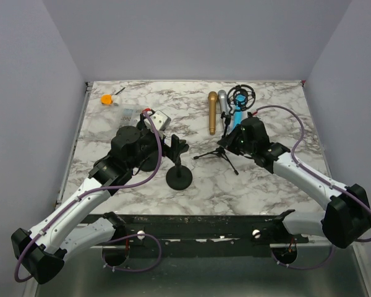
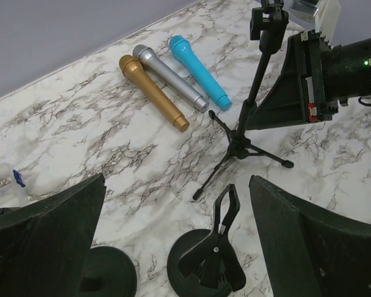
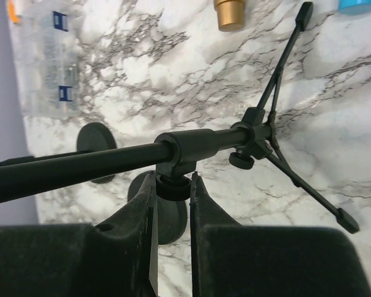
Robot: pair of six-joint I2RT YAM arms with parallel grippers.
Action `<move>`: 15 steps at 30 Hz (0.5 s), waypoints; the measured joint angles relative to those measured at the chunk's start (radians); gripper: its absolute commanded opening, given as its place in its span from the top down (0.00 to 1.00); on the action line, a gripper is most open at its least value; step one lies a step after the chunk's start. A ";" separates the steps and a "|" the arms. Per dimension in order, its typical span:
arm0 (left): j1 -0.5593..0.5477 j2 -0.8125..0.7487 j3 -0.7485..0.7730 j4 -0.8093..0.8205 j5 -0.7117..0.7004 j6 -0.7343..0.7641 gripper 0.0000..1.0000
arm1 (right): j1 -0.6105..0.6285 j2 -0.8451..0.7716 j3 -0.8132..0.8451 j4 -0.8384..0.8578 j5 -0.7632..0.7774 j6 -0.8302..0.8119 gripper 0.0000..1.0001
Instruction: Remove the microphone from the stand
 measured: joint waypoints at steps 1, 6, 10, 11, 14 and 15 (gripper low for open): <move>0.000 0.000 0.000 0.000 0.000 0.000 0.02 | 0.022 0.010 0.024 -0.034 0.040 -0.005 0.99; 0.000 0.000 0.000 0.000 0.000 0.000 0.01 | 0.120 0.070 0.139 -0.178 0.237 -0.014 0.99; 0.000 0.000 0.000 0.000 0.000 0.000 0.02 | 0.158 0.082 0.168 -0.222 0.311 0.002 0.83; 0.000 0.000 0.000 0.000 0.000 0.000 0.01 | 0.161 0.080 0.168 -0.223 0.317 0.003 0.78; 0.000 0.000 0.000 0.000 0.000 0.000 0.01 | 0.163 0.074 0.165 -0.221 0.315 0.001 0.65; 0.000 0.000 0.000 0.000 0.000 0.000 0.01 | 0.163 0.069 0.161 -0.218 0.311 -0.003 0.62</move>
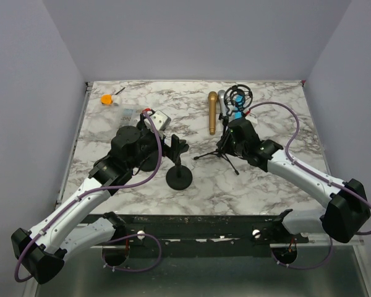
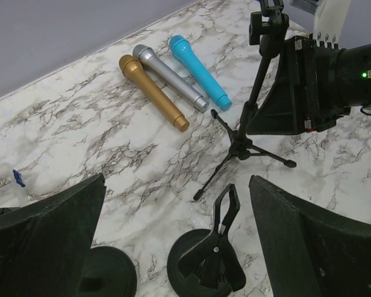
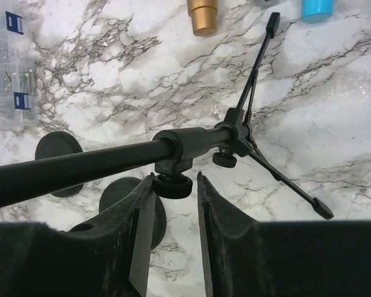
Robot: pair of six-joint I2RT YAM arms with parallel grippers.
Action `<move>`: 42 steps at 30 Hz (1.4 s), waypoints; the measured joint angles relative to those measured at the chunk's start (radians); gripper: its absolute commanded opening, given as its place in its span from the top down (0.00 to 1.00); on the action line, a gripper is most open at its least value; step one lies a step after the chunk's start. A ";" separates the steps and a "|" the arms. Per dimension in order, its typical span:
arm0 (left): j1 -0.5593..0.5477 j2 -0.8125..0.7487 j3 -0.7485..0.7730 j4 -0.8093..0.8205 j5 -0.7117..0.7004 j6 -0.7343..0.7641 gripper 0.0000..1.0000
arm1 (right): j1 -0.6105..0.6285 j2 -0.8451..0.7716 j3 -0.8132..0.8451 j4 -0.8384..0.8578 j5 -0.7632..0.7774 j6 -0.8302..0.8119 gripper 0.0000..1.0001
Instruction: Remove the microphone from the stand
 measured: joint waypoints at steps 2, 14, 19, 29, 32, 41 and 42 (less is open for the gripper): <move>0.000 0.000 0.000 0.000 0.000 0.000 0.01 | 0.000 -0.014 -0.018 0.006 -0.014 -0.011 0.55; 0.000 0.001 0.000 0.000 0.000 0.000 0.02 | -0.035 -0.143 -0.188 0.119 -0.157 0.031 0.45; 0.000 0.003 0.000 0.000 0.000 0.000 0.01 | -0.161 -0.230 -0.297 0.278 -0.313 0.098 0.44; 0.000 0.004 0.000 0.000 0.000 0.000 0.01 | -0.287 -0.156 -0.344 0.502 -0.545 0.218 0.56; 0.000 0.004 0.000 -0.001 0.000 0.000 0.01 | -0.287 -0.127 -0.343 0.520 -0.562 0.232 0.57; 0.000 0.001 0.000 -0.001 0.000 0.000 0.02 | -0.289 -0.105 -0.332 0.488 -0.570 0.211 0.76; 0.000 0.001 0.000 -0.001 0.001 0.000 0.01 | -0.289 -0.105 -0.324 0.478 -0.568 0.206 0.82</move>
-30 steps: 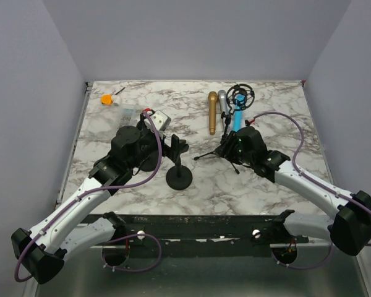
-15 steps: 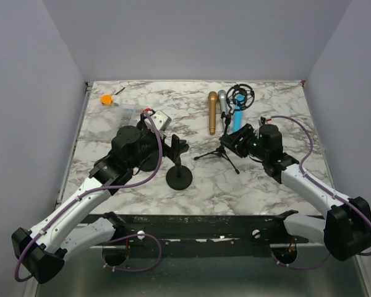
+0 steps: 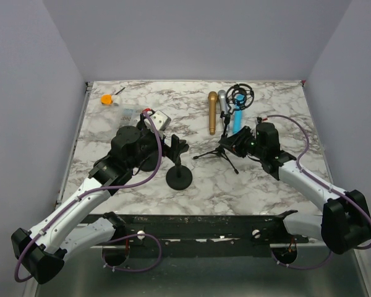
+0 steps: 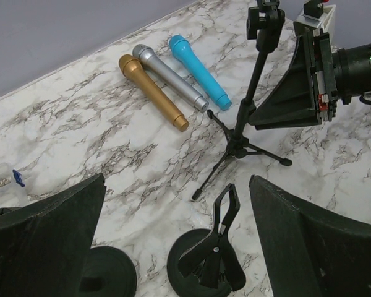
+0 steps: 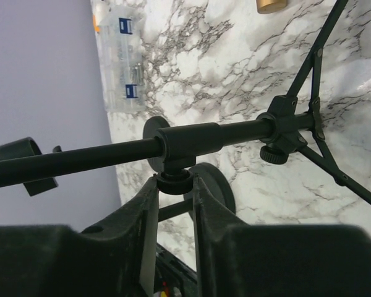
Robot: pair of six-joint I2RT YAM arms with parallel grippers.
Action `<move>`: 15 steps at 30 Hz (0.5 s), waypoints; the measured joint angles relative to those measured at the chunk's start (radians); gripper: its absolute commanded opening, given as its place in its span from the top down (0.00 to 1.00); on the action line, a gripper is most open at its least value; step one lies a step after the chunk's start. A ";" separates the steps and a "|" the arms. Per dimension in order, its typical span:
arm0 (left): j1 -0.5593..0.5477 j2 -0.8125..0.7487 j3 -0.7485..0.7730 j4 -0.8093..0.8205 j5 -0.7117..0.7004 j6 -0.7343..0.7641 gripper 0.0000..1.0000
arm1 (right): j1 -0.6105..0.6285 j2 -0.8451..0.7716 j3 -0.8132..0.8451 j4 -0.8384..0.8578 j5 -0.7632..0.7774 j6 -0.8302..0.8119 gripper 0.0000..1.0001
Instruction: Remove the microphone from the stand
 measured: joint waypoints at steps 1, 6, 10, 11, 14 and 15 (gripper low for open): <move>0.000 0.000 0.000 0.000 0.000 0.000 0.01 | 0.000 0.000 0.008 -0.015 0.004 -0.009 0.85; 0.000 -0.001 0.000 0.000 0.000 0.000 0.01 | 0.001 0.000 0.073 -0.144 0.045 -0.067 0.93; 0.000 -0.001 0.000 0.000 0.000 0.000 0.01 | 0.005 0.000 0.132 -0.264 0.094 -0.119 0.95; 0.000 -0.001 0.000 0.000 0.000 0.000 0.01 | 0.006 0.000 0.146 -0.294 0.109 -0.132 0.95; 0.000 -0.001 0.000 0.000 0.001 0.000 0.02 | 0.029 0.000 0.182 -0.371 0.159 -0.165 0.94; 0.000 -0.001 0.000 0.000 0.001 0.000 0.02 | 0.040 0.000 0.194 -0.393 0.180 -0.174 0.94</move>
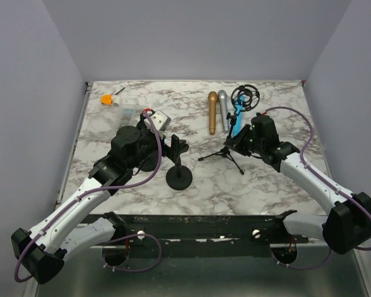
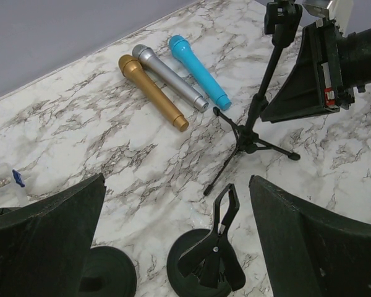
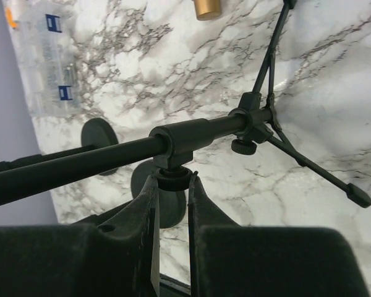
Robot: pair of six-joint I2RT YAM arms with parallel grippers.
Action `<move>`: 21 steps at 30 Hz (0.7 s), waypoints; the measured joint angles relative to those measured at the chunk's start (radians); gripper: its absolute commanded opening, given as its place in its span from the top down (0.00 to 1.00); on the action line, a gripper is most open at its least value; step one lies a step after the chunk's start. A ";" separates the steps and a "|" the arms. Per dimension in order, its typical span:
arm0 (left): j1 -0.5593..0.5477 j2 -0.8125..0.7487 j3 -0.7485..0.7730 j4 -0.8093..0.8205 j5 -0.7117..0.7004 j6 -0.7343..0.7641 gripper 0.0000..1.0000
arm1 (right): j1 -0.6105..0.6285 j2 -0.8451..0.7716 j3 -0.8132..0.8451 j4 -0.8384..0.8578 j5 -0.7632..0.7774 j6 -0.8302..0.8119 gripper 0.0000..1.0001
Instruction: Remove the microphone from the stand
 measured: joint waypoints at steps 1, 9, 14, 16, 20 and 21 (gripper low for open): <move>0.000 0.000 0.000 0.000 0.000 0.000 0.01 | 0.012 0.000 0.010 -0.022 0.023 -0.008 0.93; 0.000 0.000 0.000 0.000 0.002 -0.002 0.01 | 0.095 0.011 0.080 -0.145 0.166 -0.055 0.84; 0.000 0.000 0.000 0.000 0.002 -0.003 0.02 | 0.127 0.036 0.128 -0.203 0.214 -0.076 0.84; 0.000 0.000 0.000 0.000 0.002 -0.003 0.02 | 0.138 0.045 0.145 -0.227 0.230 -0.081 0.81; 0.000 0.000 0.000 0.000 0.002 -0.004 0.01 | 0.147 0.055 0.158 -0.237 0.232 -0.090 0.59; 0.000 0.000 0.000 0.000 0.002 -0.005 0.01 | 0.148 0.055 0.158 -0.235 0.226 -0.088 0.56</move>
